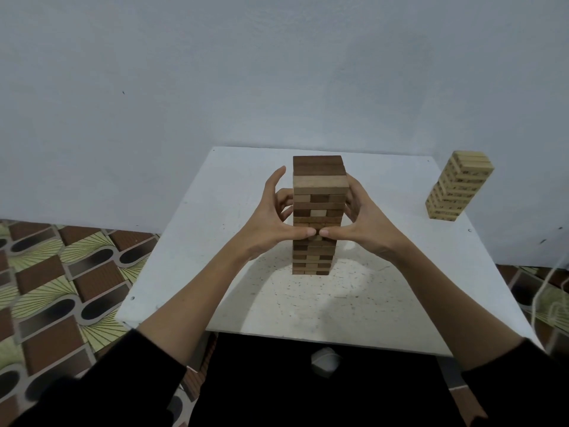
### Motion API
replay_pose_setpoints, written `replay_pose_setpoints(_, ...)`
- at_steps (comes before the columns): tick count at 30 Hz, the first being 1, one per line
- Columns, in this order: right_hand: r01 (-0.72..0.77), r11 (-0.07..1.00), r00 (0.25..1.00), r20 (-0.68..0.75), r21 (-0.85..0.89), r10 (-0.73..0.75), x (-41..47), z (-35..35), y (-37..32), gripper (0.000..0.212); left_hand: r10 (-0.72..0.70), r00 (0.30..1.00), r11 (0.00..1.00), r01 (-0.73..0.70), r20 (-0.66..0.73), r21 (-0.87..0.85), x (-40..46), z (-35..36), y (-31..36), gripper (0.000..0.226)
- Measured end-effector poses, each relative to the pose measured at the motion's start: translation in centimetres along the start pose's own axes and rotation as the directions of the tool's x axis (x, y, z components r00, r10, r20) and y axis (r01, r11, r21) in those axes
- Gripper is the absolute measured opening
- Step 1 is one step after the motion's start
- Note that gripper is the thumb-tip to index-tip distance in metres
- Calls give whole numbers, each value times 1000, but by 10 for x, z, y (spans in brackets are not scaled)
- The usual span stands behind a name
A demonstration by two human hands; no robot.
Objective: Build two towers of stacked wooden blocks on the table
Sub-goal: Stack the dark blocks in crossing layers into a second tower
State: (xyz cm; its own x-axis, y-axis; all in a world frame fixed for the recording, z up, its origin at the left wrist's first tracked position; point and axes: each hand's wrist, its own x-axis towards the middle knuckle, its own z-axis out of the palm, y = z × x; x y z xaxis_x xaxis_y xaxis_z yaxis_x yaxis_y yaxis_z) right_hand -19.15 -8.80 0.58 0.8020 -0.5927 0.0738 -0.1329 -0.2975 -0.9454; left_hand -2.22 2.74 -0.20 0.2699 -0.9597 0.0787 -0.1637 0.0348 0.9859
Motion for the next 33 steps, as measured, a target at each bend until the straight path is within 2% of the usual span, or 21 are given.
replay_pose_setpoints(11,-6,1000,1000,1,14,6,1,0,1,108,-6,1000,1000,6,-14,-17,-1,2,0,114)
replay_pose_setpoints(18,-19,1000,999,36,24,19,-1,1,5,118,-18,1000,1000,18,17,4,-1,1,-6,117)
replay_pose_setpoints(33,-7,996,1000,31,94,4,-1,4,1,112,20,1000,999,-20,-1,-45,0,4,-8,113)
